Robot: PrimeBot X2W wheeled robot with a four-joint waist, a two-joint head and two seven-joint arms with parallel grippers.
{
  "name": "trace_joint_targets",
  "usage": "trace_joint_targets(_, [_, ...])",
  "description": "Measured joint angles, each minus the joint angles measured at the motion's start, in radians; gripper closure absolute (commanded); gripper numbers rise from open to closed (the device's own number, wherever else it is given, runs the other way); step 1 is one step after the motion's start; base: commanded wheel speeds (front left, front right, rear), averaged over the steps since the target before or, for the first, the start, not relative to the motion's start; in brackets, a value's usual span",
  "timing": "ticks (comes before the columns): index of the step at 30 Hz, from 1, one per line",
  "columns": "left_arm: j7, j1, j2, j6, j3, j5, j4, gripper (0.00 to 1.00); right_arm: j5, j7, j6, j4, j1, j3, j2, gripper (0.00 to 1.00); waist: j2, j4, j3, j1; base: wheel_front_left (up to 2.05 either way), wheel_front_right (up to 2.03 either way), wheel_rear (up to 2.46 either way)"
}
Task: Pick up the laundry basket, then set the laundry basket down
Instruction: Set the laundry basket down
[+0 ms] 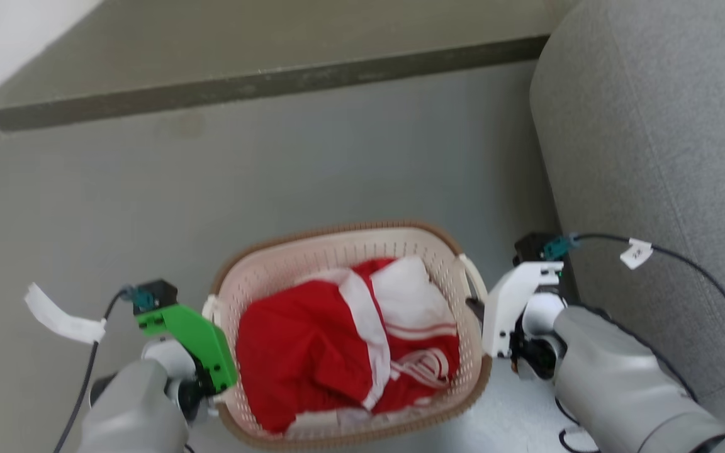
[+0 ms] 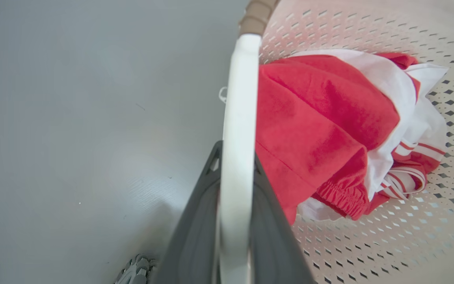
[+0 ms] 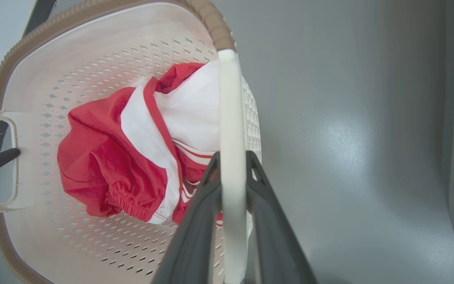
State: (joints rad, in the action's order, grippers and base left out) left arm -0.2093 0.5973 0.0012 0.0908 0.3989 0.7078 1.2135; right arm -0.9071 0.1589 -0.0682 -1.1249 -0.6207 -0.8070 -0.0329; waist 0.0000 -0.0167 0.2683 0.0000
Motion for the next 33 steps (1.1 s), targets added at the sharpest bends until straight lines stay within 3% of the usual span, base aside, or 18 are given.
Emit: trace_joint_targets(33, [0.134, 0.299, 0.052, -0.021, -0.002, -0.044, -0.064, 1.0, 0.049, -0.179, 0.043, 0.023, -0.323, 0.013, 0.003, 1.0, 0.0, -0.03, 0.416, 0.0002, 0.0, 0.0, 0.0])
